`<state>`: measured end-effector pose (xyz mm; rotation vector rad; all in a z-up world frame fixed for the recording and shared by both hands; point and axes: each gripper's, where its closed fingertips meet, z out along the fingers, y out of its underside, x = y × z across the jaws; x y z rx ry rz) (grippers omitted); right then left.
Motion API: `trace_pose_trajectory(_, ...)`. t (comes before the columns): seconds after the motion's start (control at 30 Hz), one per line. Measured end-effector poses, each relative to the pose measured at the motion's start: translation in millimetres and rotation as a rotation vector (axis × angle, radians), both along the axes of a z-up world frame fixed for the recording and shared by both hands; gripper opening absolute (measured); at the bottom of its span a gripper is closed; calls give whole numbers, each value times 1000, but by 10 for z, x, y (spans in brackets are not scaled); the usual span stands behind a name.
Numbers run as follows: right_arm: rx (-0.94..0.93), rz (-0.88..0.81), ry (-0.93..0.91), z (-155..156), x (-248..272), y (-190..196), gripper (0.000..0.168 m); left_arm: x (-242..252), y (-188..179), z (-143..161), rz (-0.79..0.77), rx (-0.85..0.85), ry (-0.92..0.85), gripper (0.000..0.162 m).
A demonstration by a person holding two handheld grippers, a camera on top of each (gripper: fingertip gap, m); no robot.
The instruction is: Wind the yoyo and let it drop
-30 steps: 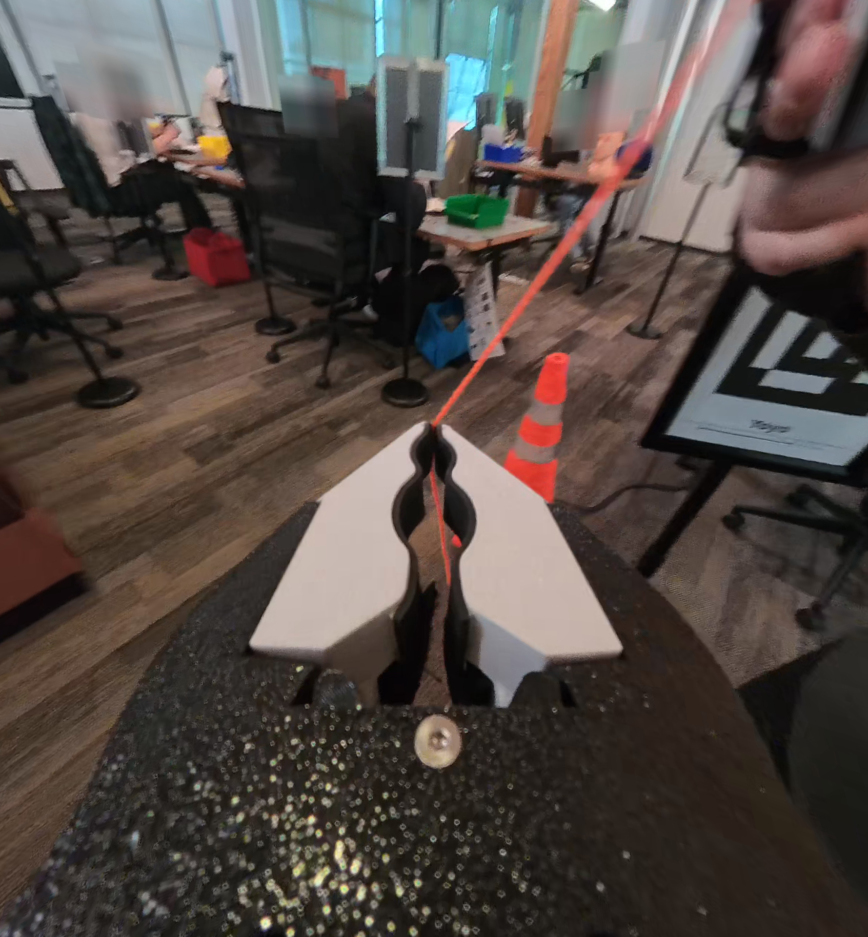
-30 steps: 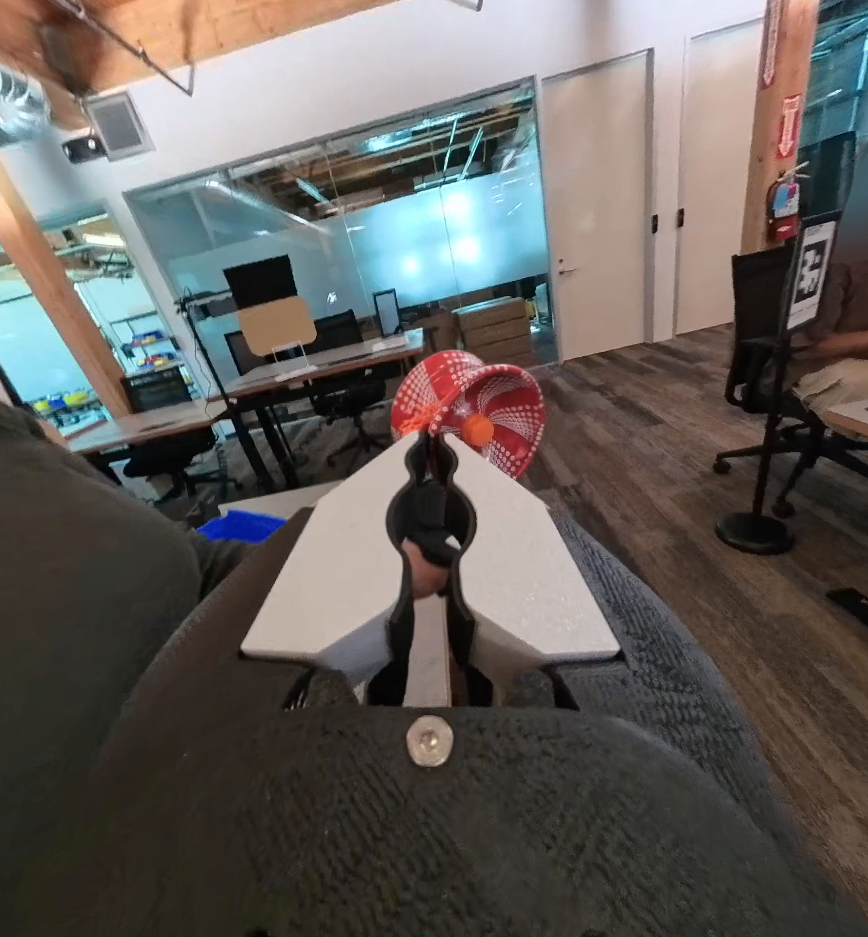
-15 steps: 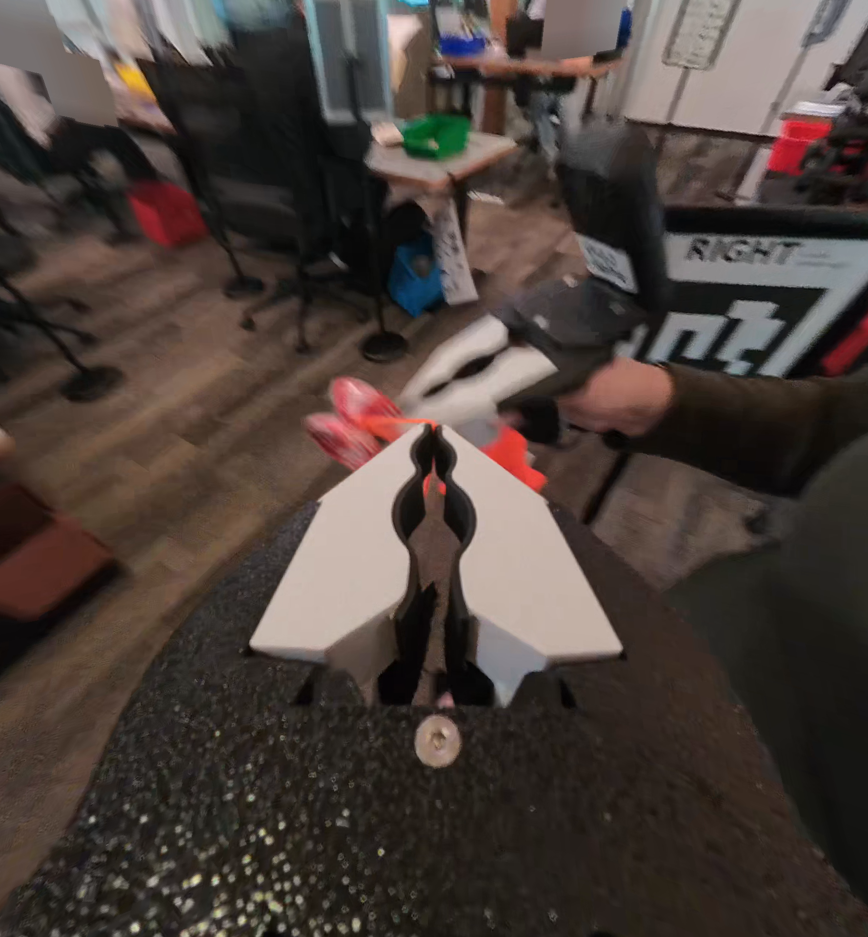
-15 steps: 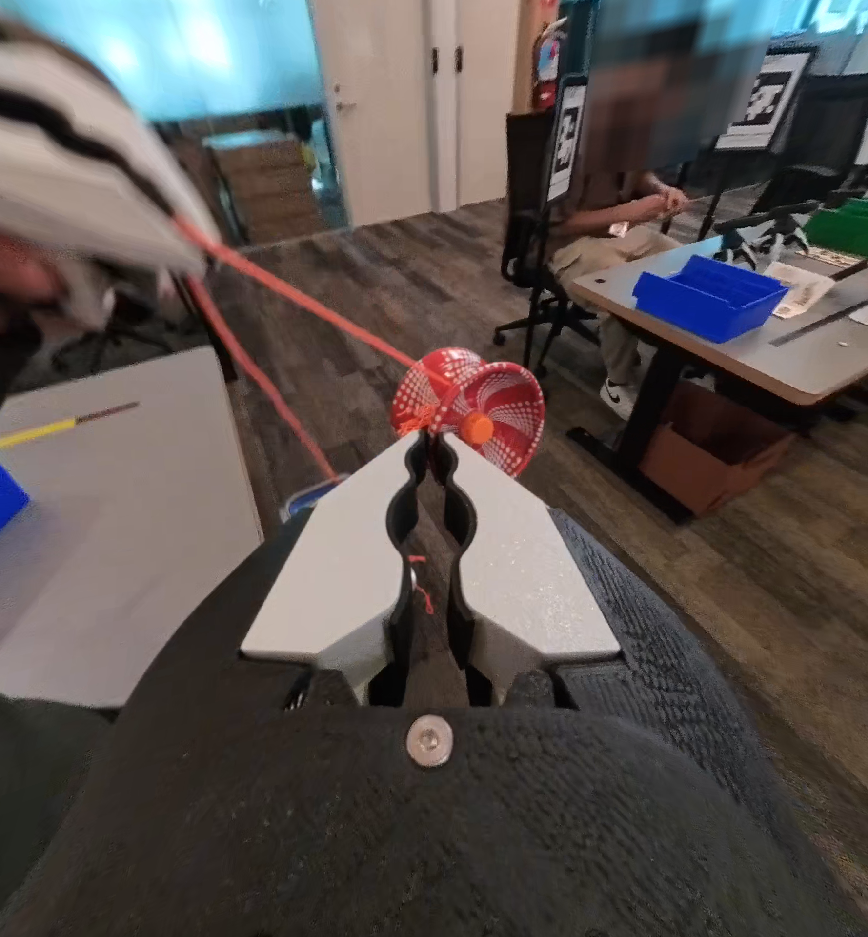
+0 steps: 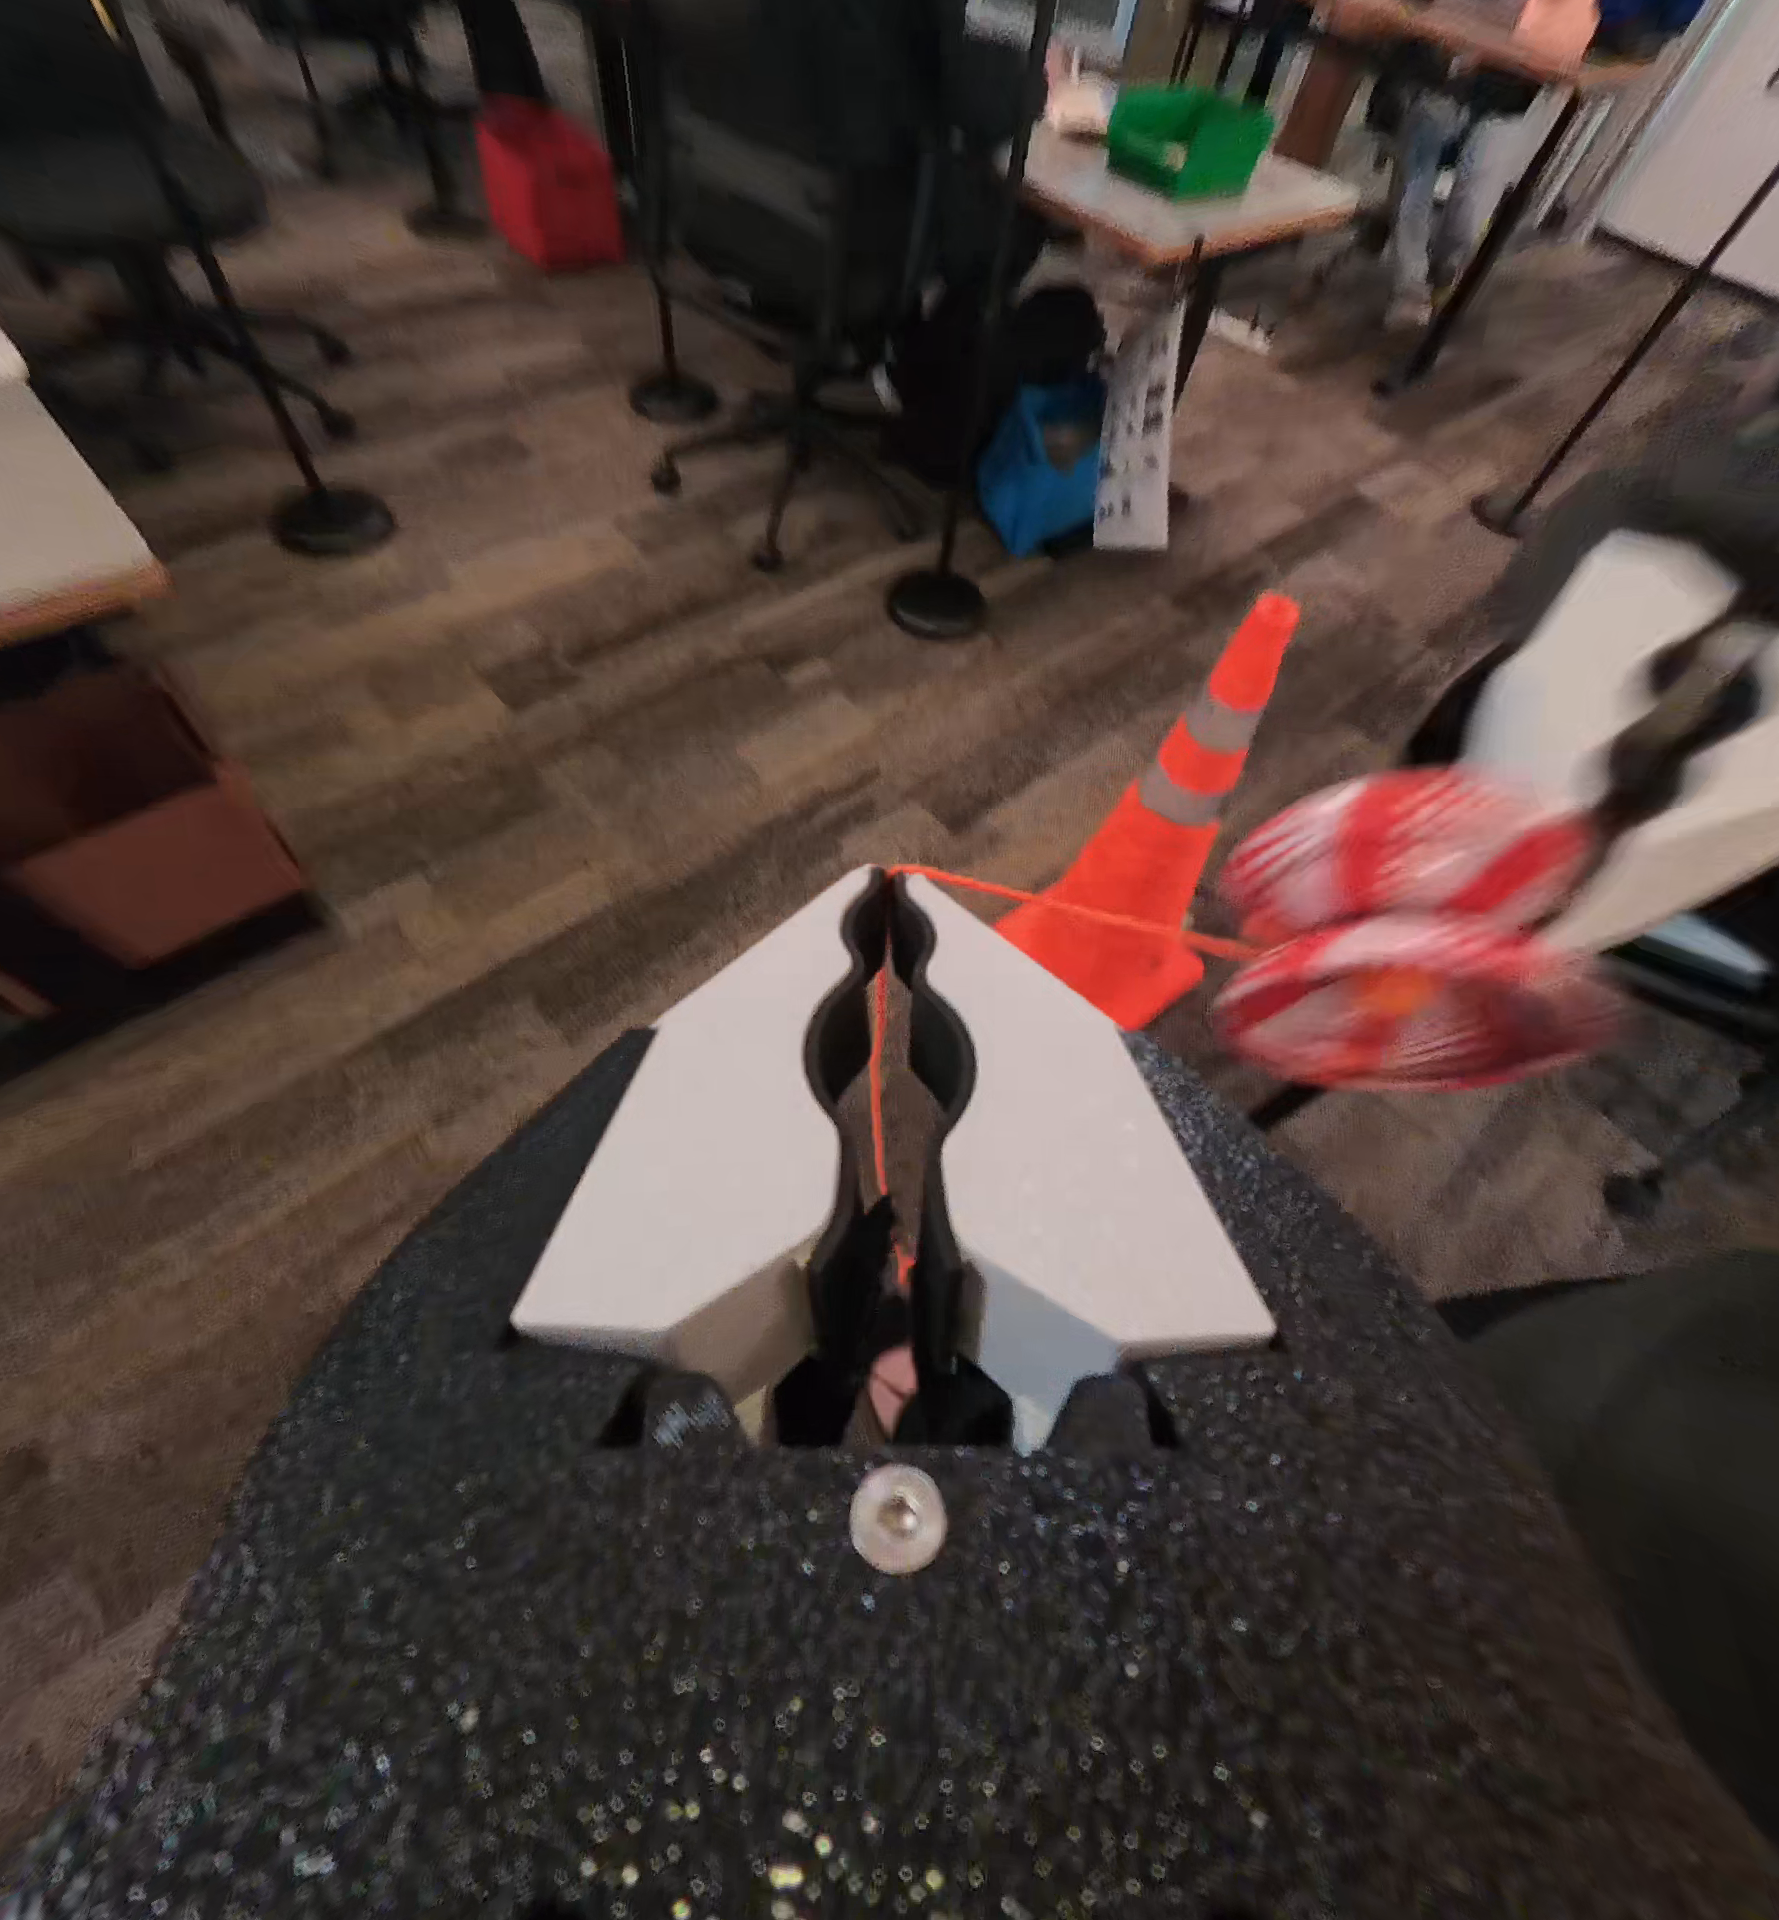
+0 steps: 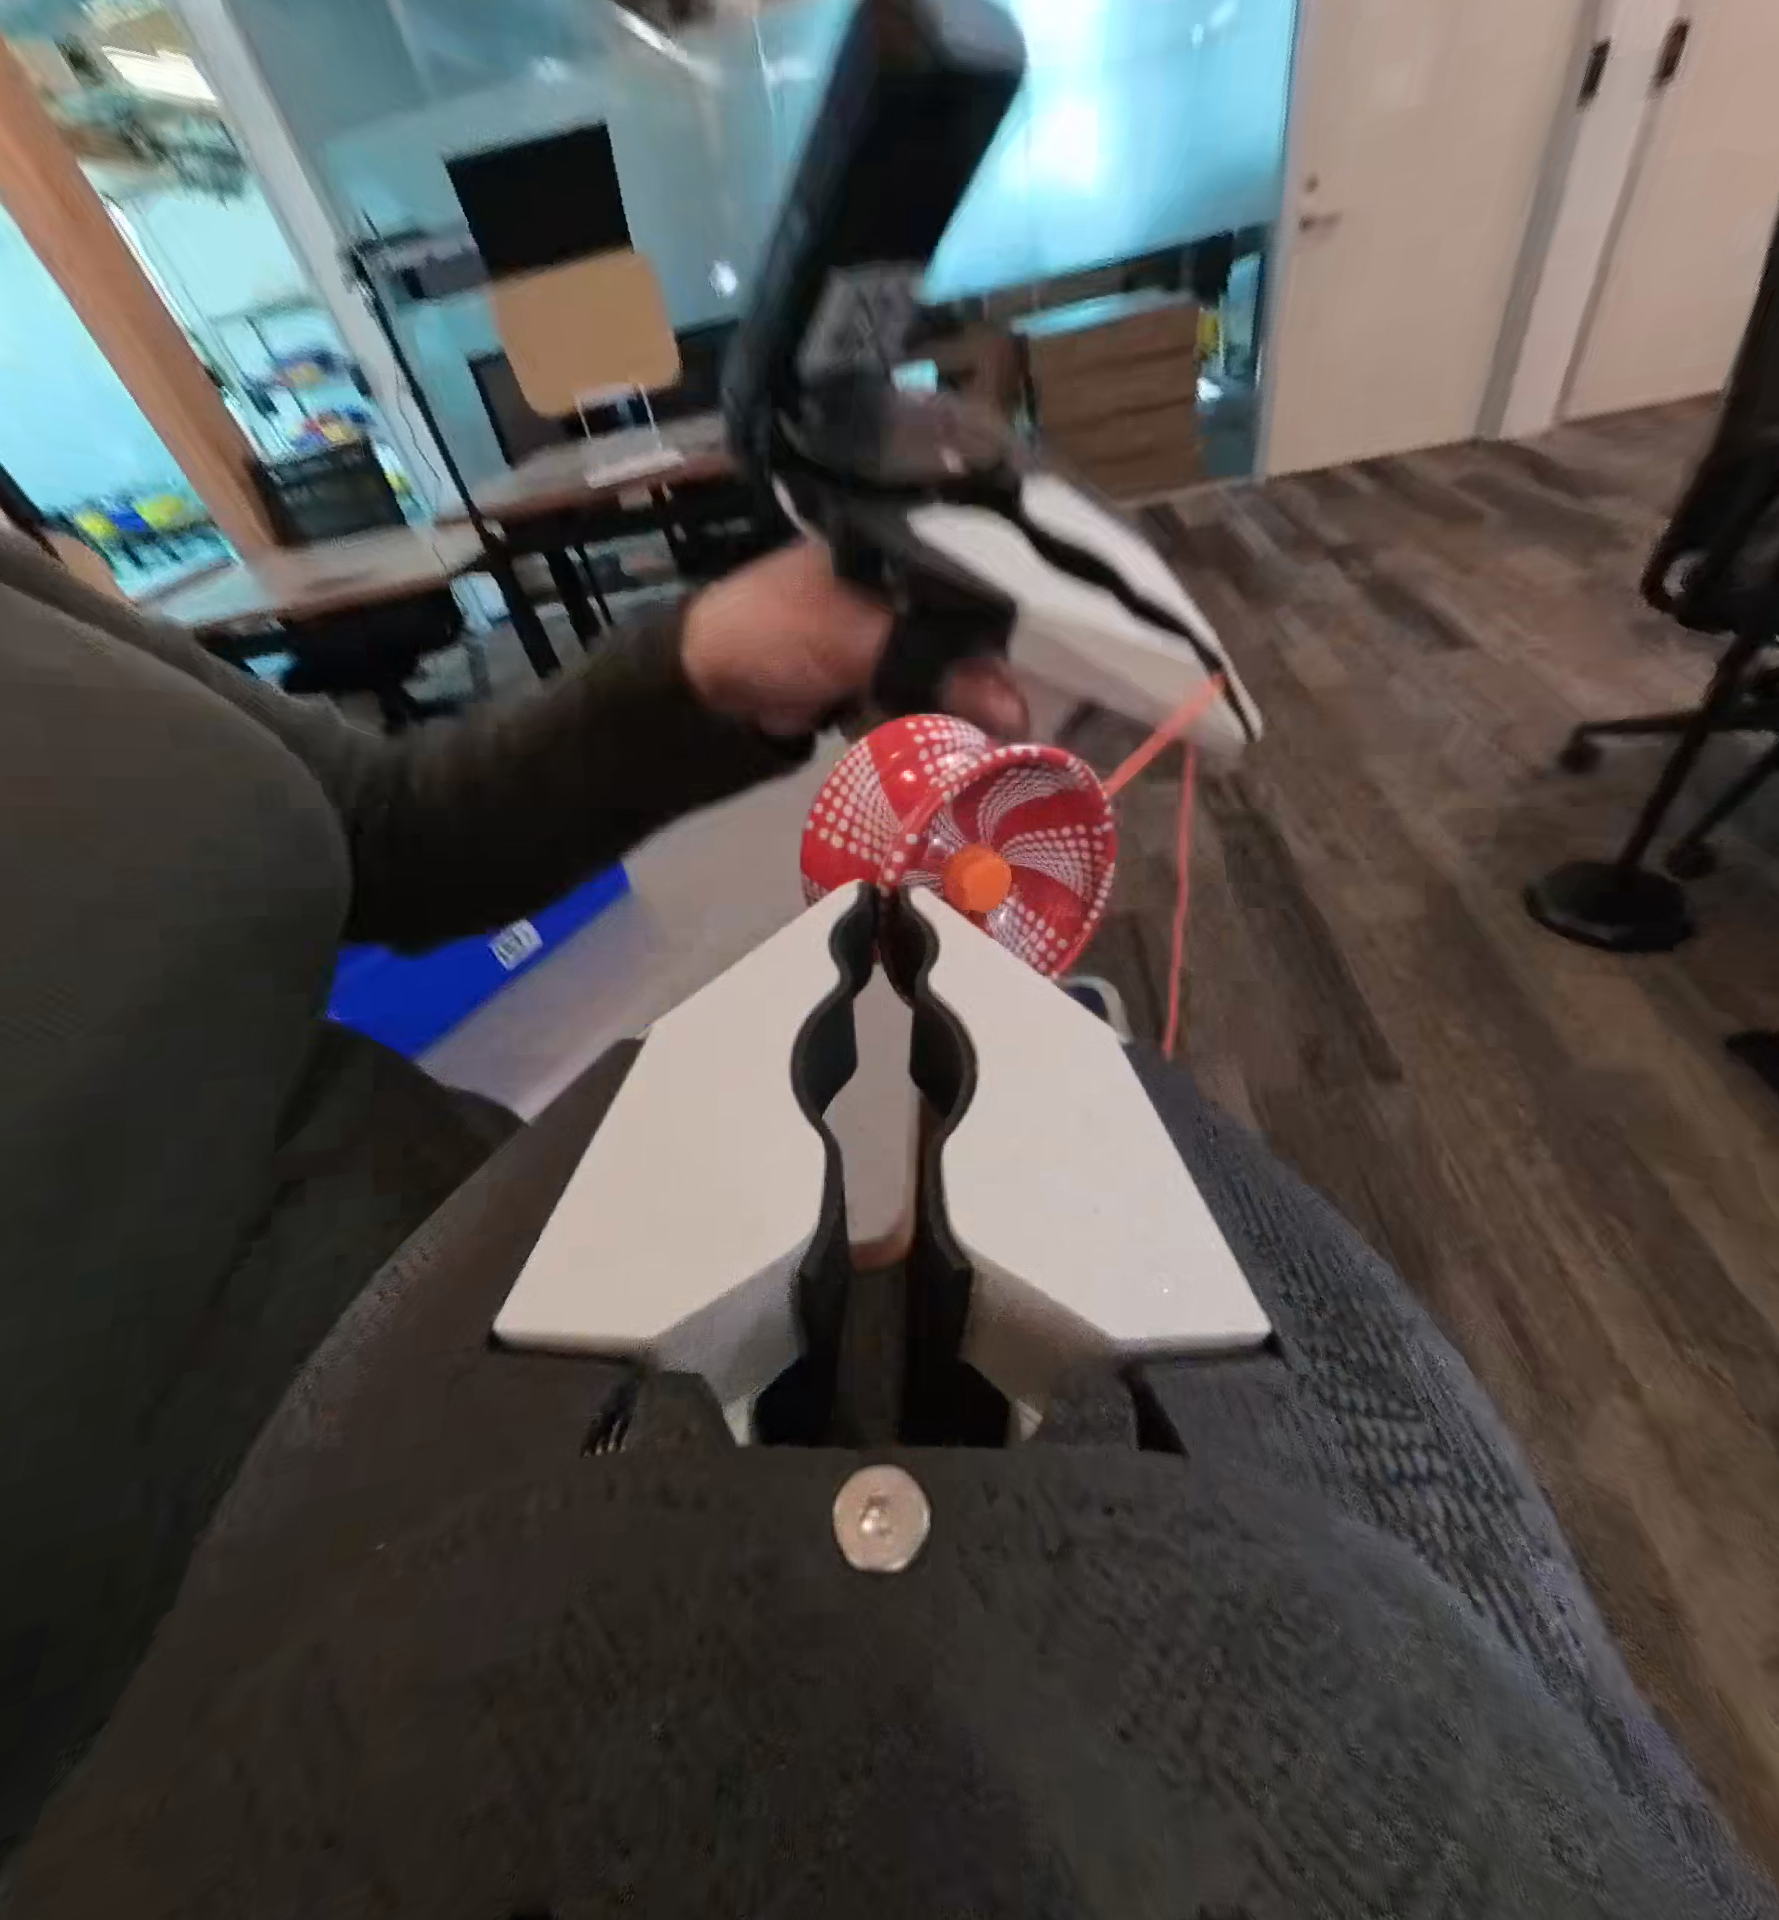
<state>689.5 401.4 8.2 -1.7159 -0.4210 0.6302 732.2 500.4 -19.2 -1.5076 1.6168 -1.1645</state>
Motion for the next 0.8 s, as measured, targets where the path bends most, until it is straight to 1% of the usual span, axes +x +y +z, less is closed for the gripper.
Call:
trace_pose_trajectory(0.07,-66,-109,-134,-247,126,89,1,-70,-155,352,-50,-9,-80,0)
trace_pose_trajectory(0.1,-76,-159,-160,-294,188,141,1,-99,-305,445,-91,-13,-79,0)
trace_pose_trajectory(0.17,-76,-282,-148,-298,356,258,1,-188,-632,453,-177,-8,-33,0)
trace_pose_trajectory(0.23,-12,-377,-89,-158,510,345,1,-292,-906,236,-251,-19,85,0)
trace_pose_trajectory(0.3,73,-353,60,100,478,343,0,-286,-1013,-61,-268,-58,167,0)
trace_pose_trajectory(0.37,144,-228,175,322,278,276,1,-208,-975,-233,-251,-119,164,0)
trace_pose_trajectory(0.4,169,-144,202,391,139,221,0,-151,-869,-281,-216,-121,143,0)
trace_pose_trajectory(0.43,168,-77,183,382,16,177,0,-97,-738,-279,-179,-122,107,0)
trace_pose_trajectory(0.47,163,-30,126,320,-70,140,0,-68,-621,-249,-151,-124,74,0)
trace_pose_trajectory(0.53,138,-1,35,203,-87,92,1,-67,-446,-143,-131,-73,0,0)
trace_pose_trajectory(0.6,117,41,-13,132,-94,31,1,-103,-445,-34,-165,-9,-30,0)
trace_pose_trajectory(0.63,109,65,-32,106,-111,-4,1,-105,-449,-4,-188,66,-26,0)
trace_pose_trajectory(0.73,102,106,-94,53,-151,-74,1,-97,-451,-5,-222,362,-3,0)
trace_pose_trajectory(0.8,115,133,-91,76,-166,-119,1,-66,-389,28,-195,564,-11,0)
